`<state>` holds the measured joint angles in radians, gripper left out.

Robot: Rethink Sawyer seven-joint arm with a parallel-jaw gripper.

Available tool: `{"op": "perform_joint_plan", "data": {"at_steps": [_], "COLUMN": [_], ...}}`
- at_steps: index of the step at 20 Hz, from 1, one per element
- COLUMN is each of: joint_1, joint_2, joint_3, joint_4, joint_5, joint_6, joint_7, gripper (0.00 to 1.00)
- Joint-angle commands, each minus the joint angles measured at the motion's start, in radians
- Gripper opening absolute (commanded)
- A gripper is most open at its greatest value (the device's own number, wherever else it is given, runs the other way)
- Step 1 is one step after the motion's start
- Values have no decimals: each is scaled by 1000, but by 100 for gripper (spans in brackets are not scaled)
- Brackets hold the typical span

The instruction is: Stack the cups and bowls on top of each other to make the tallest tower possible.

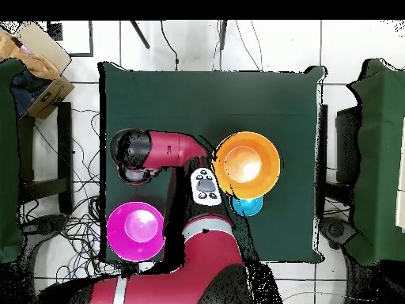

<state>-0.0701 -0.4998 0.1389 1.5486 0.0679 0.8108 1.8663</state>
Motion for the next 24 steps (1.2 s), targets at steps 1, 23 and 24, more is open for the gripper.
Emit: {"op": "perform_joint_plan", "data": {"at_steps": [1,23,24], "joint_1": [-14,20,21], "joint_2": [83,198,204], "joint_3": [52,27,25], "joint_4": [87,-2,-4], "joint_5": [-89,-135,-136], "joint_6": [-144,-225,-229], "joint_7": [2,36,36], "gripper": [100,100,100]}}
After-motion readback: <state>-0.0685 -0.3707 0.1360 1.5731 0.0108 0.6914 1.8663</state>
